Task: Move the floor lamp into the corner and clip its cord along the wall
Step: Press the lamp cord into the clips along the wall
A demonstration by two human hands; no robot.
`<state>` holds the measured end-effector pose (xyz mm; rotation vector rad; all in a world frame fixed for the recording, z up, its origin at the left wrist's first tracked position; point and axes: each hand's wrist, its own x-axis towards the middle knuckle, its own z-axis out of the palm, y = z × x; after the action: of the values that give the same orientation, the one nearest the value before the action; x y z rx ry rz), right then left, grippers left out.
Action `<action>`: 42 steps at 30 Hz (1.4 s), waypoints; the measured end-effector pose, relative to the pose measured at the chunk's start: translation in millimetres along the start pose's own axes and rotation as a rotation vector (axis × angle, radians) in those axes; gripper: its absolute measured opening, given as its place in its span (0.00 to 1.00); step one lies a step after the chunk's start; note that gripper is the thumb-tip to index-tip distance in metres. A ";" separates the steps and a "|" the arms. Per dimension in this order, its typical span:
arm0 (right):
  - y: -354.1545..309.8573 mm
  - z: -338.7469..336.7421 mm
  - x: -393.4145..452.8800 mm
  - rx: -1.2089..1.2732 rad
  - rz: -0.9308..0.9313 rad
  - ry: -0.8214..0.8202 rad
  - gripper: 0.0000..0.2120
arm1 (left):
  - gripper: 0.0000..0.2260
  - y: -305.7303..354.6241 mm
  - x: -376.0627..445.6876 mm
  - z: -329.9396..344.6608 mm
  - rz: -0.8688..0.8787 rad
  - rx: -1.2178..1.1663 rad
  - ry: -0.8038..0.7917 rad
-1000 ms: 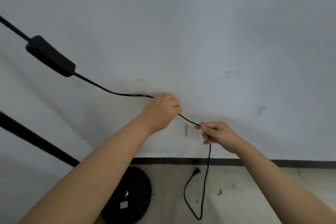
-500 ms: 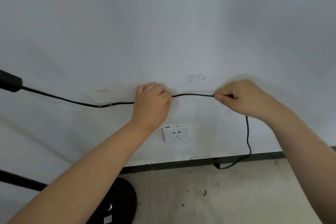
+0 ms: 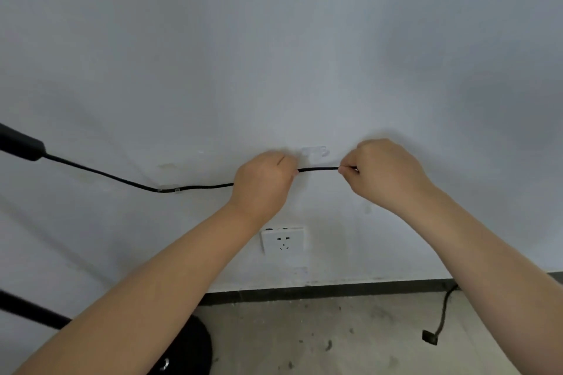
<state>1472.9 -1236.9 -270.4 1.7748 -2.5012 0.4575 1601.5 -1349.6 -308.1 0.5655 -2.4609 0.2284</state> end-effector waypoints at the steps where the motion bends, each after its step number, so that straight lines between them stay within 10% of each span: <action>1: -1.1 -2.1 1.8 -0.008 0.005 0.019 0.15 | 0.11 3.1 3.1 -1.5 0.006 0.026 -0.004; 15: -5.9 -18.9 29.1 0.028 -0.030 0.183 0.09 | 0.18 10.2 14.9 -5.5 0.069 0.115 0.082; 30: 49.8 32.8 2.7 0.611 0.054 0.482 0.03 | 0.10 14.4 27.5 -7.5 0.219 0.073 0.086; 42: 112.8 82.3 -55.9 1.147 0.354 0.223 0.10 | 0.08 47.3 21.0 22.3 0.216 0.121 0.273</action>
<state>1398.6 -1173.1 -384.5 1.2266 -2.5018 2.2938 1553.5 -1320.9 -315.2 0.2945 -2.2493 0.5089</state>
